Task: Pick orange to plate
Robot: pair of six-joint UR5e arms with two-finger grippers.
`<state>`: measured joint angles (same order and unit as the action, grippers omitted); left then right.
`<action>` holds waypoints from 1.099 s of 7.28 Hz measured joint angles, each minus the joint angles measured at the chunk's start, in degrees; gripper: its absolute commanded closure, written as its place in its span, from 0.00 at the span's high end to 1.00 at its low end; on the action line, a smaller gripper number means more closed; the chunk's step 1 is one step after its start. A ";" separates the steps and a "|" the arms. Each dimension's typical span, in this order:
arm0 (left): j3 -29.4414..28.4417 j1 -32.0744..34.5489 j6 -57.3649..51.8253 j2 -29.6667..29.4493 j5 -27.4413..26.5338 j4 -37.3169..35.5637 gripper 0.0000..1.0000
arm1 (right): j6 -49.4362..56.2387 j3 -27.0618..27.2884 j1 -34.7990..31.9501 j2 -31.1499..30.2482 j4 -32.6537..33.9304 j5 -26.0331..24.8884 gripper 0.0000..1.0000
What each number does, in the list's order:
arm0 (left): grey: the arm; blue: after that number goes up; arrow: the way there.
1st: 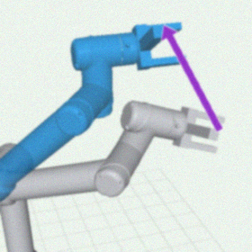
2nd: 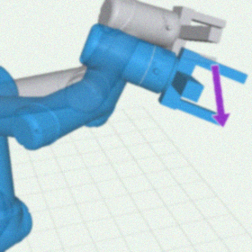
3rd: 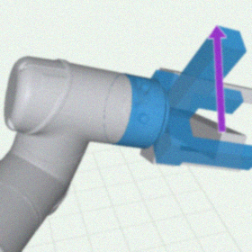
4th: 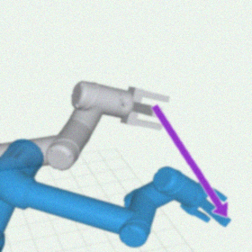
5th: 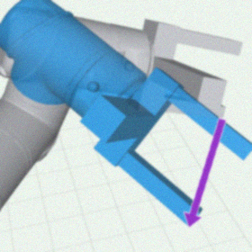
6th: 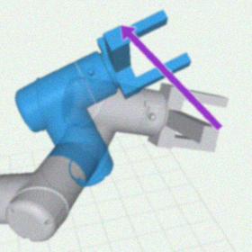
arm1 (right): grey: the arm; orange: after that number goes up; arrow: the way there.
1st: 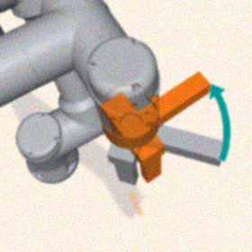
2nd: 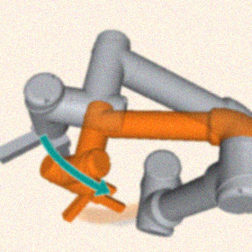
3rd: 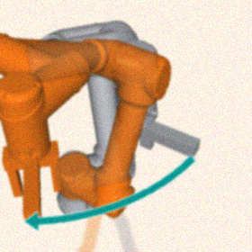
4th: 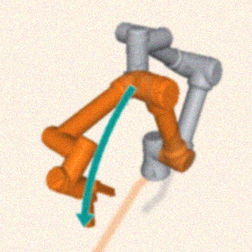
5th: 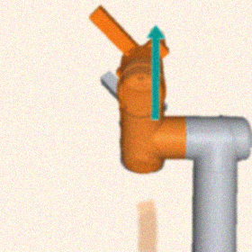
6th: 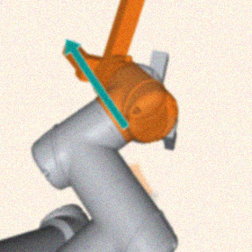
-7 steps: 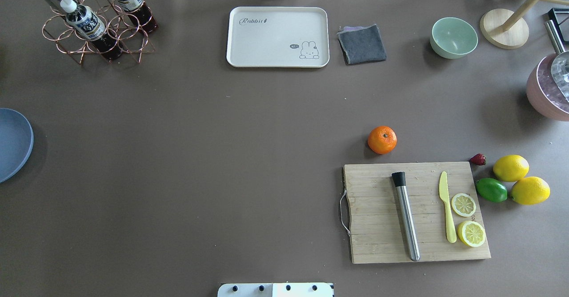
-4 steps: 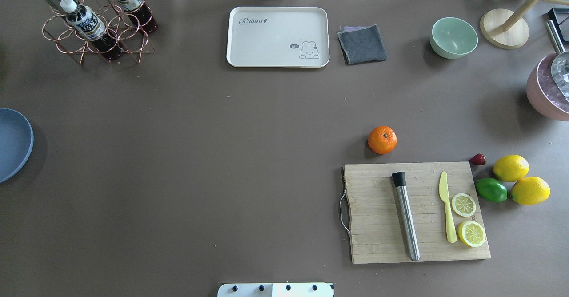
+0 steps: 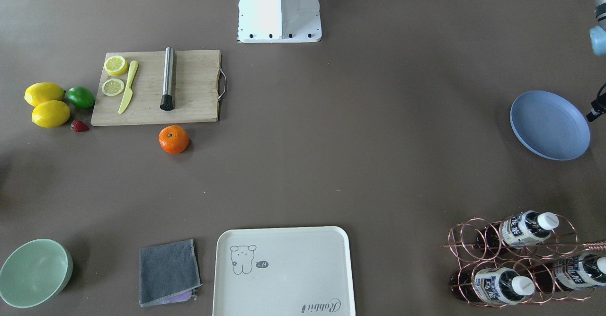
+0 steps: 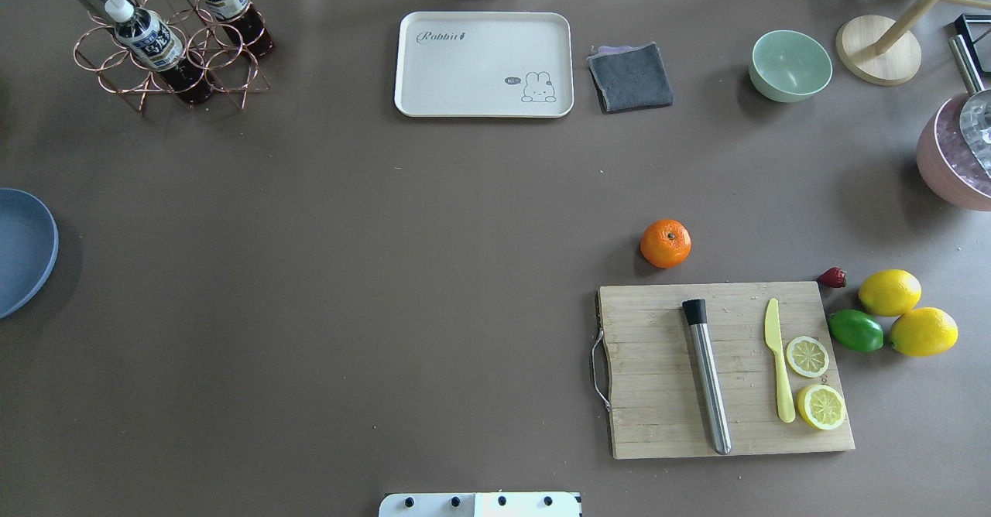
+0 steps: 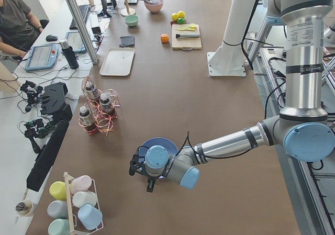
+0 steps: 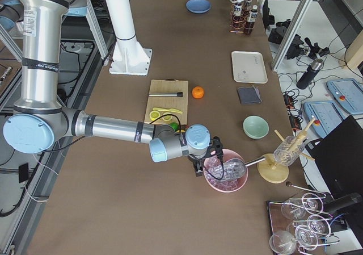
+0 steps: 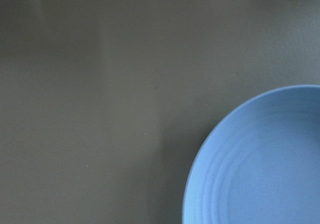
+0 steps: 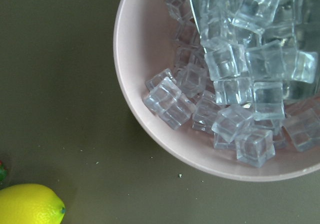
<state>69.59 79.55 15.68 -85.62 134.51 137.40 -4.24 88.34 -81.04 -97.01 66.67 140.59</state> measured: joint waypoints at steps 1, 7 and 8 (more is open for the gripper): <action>-1.29 -1.34 0.42 -0.46 -0.29 1.26 0.95 | 0.03 -0.03 0.00 -0.01 -0.24 0.02 1.00; -3.40 -4.26 2.60 -1.21 -1.61 3.04 0.15 | 0.08 0.01 0.00 -0.06 -0.40 0.09 1.00; -3.43 -4.29 2.65 -1.21 -1.61 3.05 0.00 | 0.03 0.00 0.00 -0.06 -0.40 0.11 1.00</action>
<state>66.16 75.26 18.33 -86.83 132.90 140.45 -4.21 88.34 -81.04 -97.07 66.27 140.70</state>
